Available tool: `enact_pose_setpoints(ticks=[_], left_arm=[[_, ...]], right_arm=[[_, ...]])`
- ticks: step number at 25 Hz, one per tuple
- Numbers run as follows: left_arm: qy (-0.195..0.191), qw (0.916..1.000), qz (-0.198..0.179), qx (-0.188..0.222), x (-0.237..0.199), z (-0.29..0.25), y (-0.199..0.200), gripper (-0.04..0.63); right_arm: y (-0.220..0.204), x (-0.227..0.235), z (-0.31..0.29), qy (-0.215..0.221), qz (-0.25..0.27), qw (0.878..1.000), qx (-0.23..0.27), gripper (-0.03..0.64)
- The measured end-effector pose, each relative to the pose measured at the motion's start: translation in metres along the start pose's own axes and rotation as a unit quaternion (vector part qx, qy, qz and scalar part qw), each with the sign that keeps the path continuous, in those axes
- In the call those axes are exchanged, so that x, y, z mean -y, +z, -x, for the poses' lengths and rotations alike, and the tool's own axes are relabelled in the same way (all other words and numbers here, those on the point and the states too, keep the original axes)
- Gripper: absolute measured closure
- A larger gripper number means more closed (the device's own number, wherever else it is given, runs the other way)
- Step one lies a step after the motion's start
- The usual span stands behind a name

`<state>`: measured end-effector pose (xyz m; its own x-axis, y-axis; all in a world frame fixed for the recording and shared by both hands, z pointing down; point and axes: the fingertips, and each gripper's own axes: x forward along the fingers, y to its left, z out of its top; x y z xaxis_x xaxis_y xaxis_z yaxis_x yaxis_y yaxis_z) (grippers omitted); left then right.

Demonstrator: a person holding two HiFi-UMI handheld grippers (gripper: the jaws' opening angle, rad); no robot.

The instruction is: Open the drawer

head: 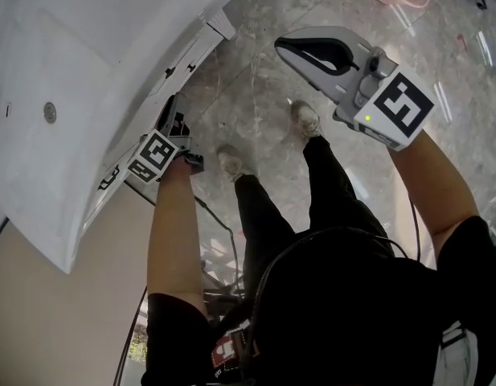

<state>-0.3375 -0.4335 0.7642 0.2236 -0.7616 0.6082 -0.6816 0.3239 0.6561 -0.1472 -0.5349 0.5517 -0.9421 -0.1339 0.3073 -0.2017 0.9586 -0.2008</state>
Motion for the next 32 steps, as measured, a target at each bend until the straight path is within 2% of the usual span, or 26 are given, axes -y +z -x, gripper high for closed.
enact_pose_setpoints(ticks=[8, 12, 16, 26, 27, 28, 32], left_arm=[[0.04, 0.9985, 0.039, -0.003, -0.029, -0.041, 0.011, 0.408], [0.067, 0.9968, 0.041, -0.016, -0.036, -0.071, 0.014, 0.38], [0.09, 0.9952, 0.035, -0.016, -0.048, -0.084, 0.016, 0.38], [0.106, 0.9935, 0.04, -0.014, -0.046, -0.079, 0.016, 0.385], [0.107, 0.9933, 0.04, -0.014, -0.046, -0.079, 0.016, 0.393], [0.109, 0.9931, 0.04, -0.014, -0.046, -0.079, 0.016, 0.457], [0.117, 0.9921, 0.041, -0.013, -0.046, -0.079, 0.017, 0.46]], right_arm=[[-0.043, 0.022, 0.015, -0.01, -0.039, 0.999, -0.011, 0.623], [-0.062, 0.048, 0.033, -0.024, -0.057, 0.998, -0.008, 0.623], [-0.067, 0.058, 0.039, -0.034, -0.061, 0.998, -0.008, 0.623], [-0.078, 0.055, 0.041, -0.033, -0.071, 0.997, -0.021, 0.623], [-0.078, 0.055, 0.041, -0.032, -0.071, 0.997, -0.022, 0.623], [-0.078, 0.054, 0.041, -0.031, -0.072, 0.997, -0.022, 0.623], [-0.076, 0.052, 0.041, -0.028, -0.071, 0.997, -0.022, 0.623]])
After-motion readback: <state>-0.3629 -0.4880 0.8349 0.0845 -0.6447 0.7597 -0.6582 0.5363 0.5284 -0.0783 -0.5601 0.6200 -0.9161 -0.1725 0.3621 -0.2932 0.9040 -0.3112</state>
